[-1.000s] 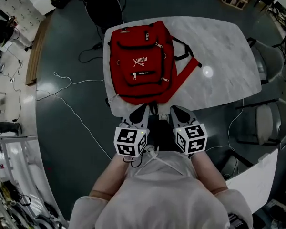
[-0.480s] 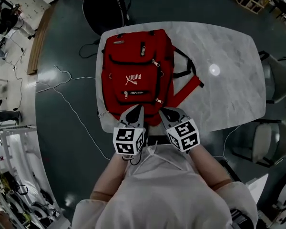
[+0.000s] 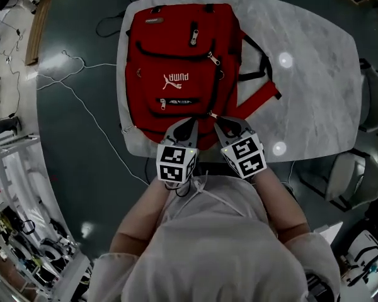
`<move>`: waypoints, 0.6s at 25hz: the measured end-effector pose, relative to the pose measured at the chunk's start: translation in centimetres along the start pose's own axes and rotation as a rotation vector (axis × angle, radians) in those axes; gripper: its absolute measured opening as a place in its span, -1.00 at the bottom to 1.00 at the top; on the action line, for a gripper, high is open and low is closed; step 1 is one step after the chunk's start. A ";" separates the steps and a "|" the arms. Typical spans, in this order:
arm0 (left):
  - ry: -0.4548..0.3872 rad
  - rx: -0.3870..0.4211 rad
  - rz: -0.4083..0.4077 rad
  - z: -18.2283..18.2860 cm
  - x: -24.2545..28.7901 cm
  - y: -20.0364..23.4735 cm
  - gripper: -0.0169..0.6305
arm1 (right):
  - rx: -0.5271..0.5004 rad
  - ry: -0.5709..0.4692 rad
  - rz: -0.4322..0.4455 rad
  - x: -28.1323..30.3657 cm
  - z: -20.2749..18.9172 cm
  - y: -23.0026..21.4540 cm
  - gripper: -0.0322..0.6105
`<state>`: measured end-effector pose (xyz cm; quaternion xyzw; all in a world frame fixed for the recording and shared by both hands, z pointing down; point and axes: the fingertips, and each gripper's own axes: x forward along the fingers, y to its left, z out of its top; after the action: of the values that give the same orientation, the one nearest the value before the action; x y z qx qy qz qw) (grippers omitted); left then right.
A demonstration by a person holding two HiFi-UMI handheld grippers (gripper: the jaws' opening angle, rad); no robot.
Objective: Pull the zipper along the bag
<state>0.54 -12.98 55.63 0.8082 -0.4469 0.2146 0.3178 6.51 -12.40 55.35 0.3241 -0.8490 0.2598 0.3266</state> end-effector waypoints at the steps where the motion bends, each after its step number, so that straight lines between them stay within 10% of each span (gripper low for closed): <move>1: 0.012 0.007 -0.005 -0.3 0.5 0.1 -0.89 | -0.008 0.022 -0.001 0.4 -0.4 -0.2 -0.81; 15: 0.164 -0.093 -0.035 -3.4 5.1 0.8 -0.89 | -0.261 0.213 0.037 4.2 -1.7 -0.5 -0.77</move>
<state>2.21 -13.88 61.45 0.7800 -0.4148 0.2535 0.3940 5.10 -13.16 59.62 0.2338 -0.8420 0.1863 0.4491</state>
